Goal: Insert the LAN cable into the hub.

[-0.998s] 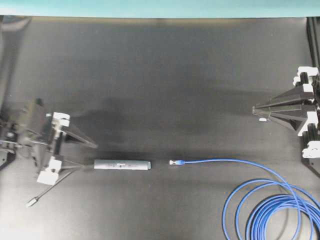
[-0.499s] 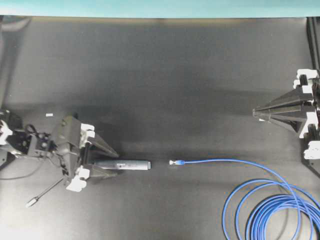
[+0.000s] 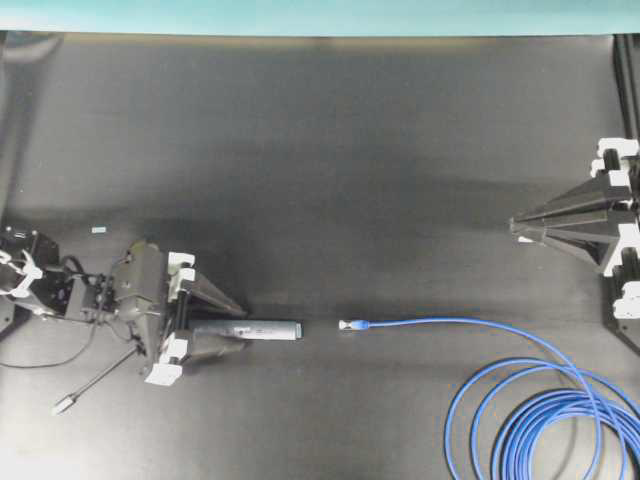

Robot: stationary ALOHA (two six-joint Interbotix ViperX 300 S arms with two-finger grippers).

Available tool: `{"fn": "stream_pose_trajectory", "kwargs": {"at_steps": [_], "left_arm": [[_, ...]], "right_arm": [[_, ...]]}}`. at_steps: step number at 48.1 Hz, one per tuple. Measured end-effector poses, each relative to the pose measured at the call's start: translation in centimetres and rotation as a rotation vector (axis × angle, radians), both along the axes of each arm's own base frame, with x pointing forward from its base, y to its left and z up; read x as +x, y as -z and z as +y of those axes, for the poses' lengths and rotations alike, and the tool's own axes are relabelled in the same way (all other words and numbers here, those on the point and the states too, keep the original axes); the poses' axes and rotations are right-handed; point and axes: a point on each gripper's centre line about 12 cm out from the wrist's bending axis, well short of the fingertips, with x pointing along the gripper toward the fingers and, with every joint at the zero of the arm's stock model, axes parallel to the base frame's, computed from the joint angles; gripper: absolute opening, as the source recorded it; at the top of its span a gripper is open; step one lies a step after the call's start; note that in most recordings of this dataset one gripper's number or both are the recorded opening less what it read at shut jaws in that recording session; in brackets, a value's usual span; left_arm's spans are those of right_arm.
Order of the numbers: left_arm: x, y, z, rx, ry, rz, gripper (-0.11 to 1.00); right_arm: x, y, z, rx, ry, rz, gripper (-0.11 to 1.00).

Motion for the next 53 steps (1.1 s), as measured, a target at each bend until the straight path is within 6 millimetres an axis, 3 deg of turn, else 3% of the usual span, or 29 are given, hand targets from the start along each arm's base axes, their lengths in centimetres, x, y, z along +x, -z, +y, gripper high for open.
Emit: {"fn": "stream_pose_trajectory", "kwargs": {"at_steps": [3,12,34,41,48,53], "left_arm": [[0.1,0.0,-0.1,0.009,0.005,-0.001,0.28],[1.2,-1.5,-0.1,0.039,0.014,-0.025,0.29],[2.4,-11.3,0.8,0.081,-0.02,0.125,0.29],[2.3,-14.6,1.2,0.092,-0.034,0.164,0.29],[2.2,-15.7,1.1,0.099,-0.034,0.221,0.29],[2.3,-15.9,0.9,0.1,-0.029,0.239,0.29]], "right_arm": [[0.0,0.0,0.0,0.008,0.0,0.003,-0.01],[0.1,0.9,0.2,0.042,-0.007,0.074,-0.01],[2.7,8.4,1.4,0.045,-0.04,0.459,0.03],[4.3,10.7,1.8,0.015,-0.051,0.511,0.28],[6.7,12.8,2.1,-0.006,-0.055,0.574,0.61],[8.7,14.2,2.4,-0.041,-0.069,0.612,0.72]]}}
